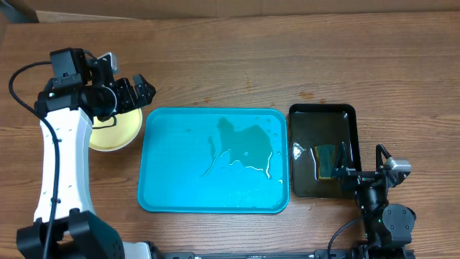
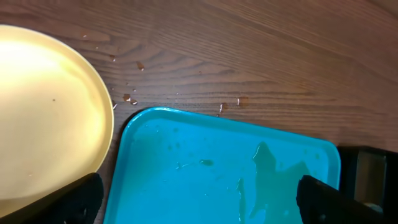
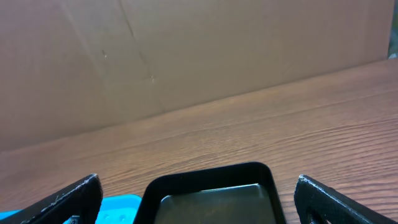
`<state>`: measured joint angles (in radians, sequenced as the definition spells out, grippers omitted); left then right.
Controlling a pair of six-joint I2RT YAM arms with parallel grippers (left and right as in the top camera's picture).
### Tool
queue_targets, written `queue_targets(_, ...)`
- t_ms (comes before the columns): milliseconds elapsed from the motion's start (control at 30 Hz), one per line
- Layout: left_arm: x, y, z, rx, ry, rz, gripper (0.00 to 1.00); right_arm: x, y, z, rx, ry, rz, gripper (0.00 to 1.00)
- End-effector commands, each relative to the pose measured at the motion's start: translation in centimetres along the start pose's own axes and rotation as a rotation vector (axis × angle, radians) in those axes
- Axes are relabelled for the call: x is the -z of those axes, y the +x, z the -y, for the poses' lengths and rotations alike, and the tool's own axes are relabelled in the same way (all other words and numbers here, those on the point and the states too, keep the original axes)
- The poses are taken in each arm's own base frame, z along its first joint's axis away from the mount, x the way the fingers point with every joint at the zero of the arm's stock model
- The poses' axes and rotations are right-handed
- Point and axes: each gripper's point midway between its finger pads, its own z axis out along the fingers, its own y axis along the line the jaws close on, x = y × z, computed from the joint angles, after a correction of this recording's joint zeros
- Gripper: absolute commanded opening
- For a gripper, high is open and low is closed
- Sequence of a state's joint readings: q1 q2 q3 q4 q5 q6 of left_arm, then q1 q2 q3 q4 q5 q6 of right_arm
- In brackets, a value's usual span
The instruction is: Clean dirty plates on tray and stack at the side
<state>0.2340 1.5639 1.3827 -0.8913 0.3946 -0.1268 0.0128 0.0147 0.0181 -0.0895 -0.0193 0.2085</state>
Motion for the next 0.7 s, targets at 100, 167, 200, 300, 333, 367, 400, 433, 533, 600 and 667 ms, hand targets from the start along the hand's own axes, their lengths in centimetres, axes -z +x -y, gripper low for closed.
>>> queue_targets(100, 8.8, -1.1, 5.3, -0.168, 0.005, 0.248, 1.00, 0.0, 0.1, 0.2, 0.008, 0.003, 0.008, 1.00)
queue_targets(167, 11.3, -0.6, 7.0, -0.211, 0.031, 0.313, 1.00, 0.0, 0.1, 0.2, 0.008, 0.003, 0.008, 1.00)
queue_targets(200, 12.4, -0.3, 7.7, -0.229, 0.042, 0.342, 1.00, 0.0, 0.1, 0.2, 0.008, 0.003, 0.008, 1.00)
queue_targets(300, 15.7, 1.0, 9.6, -0.281, 0.075, 0.426, 1.00, 0.0, 0.1, 0.2, 0.008, 0.003, 0.008, 1.00)
queue_targets(333, 16.7, 1.6, 9.9, -0.296, 0.079, 0.449, 1.00, 0.0, 0.1, 0.2, 0.008, 0.003, 0.008, 1.00)
queue_targets(367, 17.5, 2.3, 10.1, -0.304, 0.083, 0.469, 1.00, 0.0, 0.1, 0.2, 0.008, 0.003, 0.008, 1.00)
queue_targets(400, 18.1, 3.1, 10.1, -0.310, 0.086, 0.480, 1.00, 0.0, 0.1, 0.2, 0.008, 0.003, 0.008, 1.00)
queue_targets(433, 18.8, 3.9, 9.9, -0.320, 0.071, 0.503, 1.00, 0.0, 0.1, 0.2, 0.008, 0.003, 0.008, 1.00)
queue_targets(533, 19.0, 6.3, 8.7, -0.316, 0.042, 0.530, 1.00, 0.0, 0.1, 0.2, 0.008, 0.003, 0.008, 1.00)
queue_targets(600, 18.2, 8.2, 7.7, -0.311, 0.031, 0.525, 1.00, 0.0, 0.1, 0.2, 0.008, 0.003, 0.008, 1.00)
queue_targets(667, 17.1, 9.8, 6.8, -0.313, 0.029, 0.537, 1.00, 0.0, 0.1, 0.2, 0.008, 0.003, 0.008, 1.00)
